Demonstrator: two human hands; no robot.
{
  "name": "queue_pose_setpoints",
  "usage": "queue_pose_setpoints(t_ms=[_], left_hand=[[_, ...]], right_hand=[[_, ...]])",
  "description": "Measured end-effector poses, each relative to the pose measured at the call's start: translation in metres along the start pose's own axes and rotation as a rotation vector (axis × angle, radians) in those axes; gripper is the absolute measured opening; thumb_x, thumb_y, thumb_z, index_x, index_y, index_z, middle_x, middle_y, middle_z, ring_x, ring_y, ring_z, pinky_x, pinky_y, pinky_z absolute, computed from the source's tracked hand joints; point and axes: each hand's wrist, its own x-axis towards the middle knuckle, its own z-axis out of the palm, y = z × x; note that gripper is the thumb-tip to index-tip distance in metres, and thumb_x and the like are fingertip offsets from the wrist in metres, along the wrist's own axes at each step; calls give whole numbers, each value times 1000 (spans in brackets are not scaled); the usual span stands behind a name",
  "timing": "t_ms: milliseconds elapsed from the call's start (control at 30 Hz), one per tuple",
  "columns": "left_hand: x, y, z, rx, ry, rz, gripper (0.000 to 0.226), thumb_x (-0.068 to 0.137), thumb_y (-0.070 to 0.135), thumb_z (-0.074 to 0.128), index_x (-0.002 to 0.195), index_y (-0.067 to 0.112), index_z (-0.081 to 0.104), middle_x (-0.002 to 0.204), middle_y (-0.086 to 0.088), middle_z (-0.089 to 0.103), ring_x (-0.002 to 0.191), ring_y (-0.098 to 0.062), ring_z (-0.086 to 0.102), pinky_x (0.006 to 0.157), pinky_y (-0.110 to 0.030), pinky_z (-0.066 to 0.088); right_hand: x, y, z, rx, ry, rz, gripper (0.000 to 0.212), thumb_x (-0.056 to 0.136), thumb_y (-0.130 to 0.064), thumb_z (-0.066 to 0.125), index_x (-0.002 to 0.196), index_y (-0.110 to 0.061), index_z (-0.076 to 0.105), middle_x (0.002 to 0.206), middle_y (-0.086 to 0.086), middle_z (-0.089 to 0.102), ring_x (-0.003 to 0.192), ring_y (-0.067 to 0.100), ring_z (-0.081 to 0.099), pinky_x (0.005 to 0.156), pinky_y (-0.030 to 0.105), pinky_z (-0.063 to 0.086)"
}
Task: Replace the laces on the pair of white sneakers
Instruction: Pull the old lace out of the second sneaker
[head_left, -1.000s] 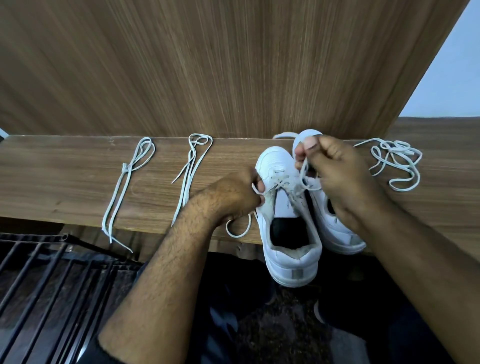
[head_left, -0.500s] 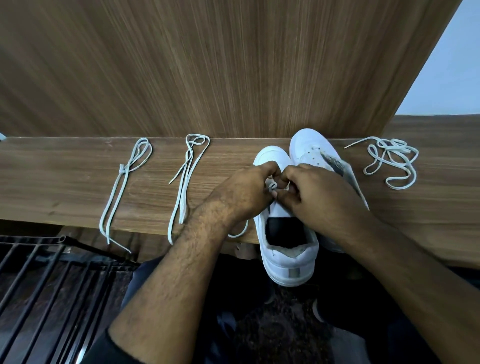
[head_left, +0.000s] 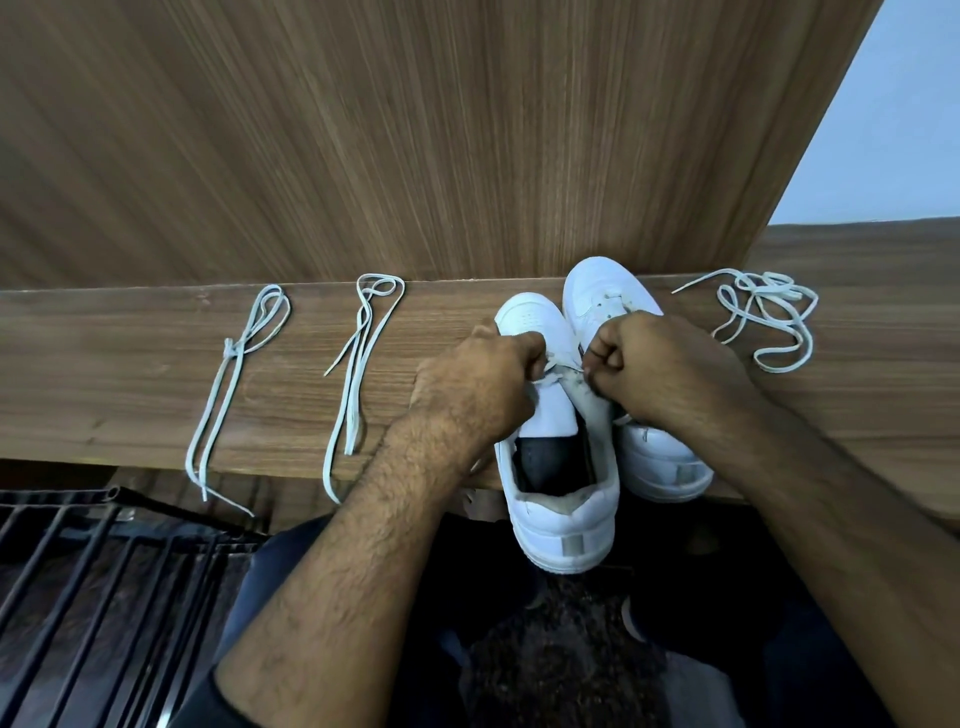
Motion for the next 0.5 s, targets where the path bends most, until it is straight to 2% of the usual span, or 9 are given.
queue_pose_setpoints(t_ms=[67,167,200,267,300,367,433,500], left_hand=[[2,-2,3,-20,-7,23,18,84,20,62,76,30,49,101,1,41,95,-21,45,76,-40,45],[7,-7,5,-136,30,183,21,79,13,69,70,23,52,90,-1,44,92,-20,43,84,-37,46],[7,-8,5,-252,43,218,23,78,12,72,68,20,53,84,-3,47,87,-19,45,83,-37,45],[7,-11,2,-584,25,226,32,78,10,75,62,13,47,71,-11,50,74,-22,48,72,-35,42],[8,-11,2,-747,-8,222,36,79,8,74,60,13,43,67,-16,46,68,-25,45,67,-35,40],[6,-8,1,-964,-54,188,38,80,4,71,60,12,40,61,-15,39,63,-24,38,61,-33,37],[9,-6,3,-914,-30,157,38,80,14,74,62,14,40,57,-12,41,56,-19,39,54,-27,35],[10,-6,7,-631,11,132,36,81,34,80,69,16,51,63,0,60,56,-10,49,54,-24,39]], right_hand=[[0,2,1,23,-4,-5,6,86,-36,63,86,-32,68,86,-10,66,86,15,63,82,35,54],[-1,2,3,48,-13,-11,6,85,-35,64,86,-32,68,83,-10,66,82,15,64,79,36,55],[-1,2,2,57,-14,-13,6,85,-35,64,87,-32,69,82,-10,66,81,14,64,79,35,55],[-2,1,1,71,-14,-11,6,85,-35,65,88,-32,69,80,-10,66,79,14,64,77,35,55],[-3,1,0,68,-11,-8,6,86,-35,65,88,-32,69,80,-9,67,78,15,64,76,34,56],[-4,-1,-1,54,7,-11,7,86,-35,63,87,-31,68,83,-7,68,79,18,65,76,36,56],[-5,-3,-2,62,4,-19,8,86,-38,63,87,-31,68,83,-7,68,78,18,64,77,37,56],[-6,-6,-1,81,-21,-32,10,87,-41,65,87,-31,68,80,-10,65,75,15,63,76,34,55]])
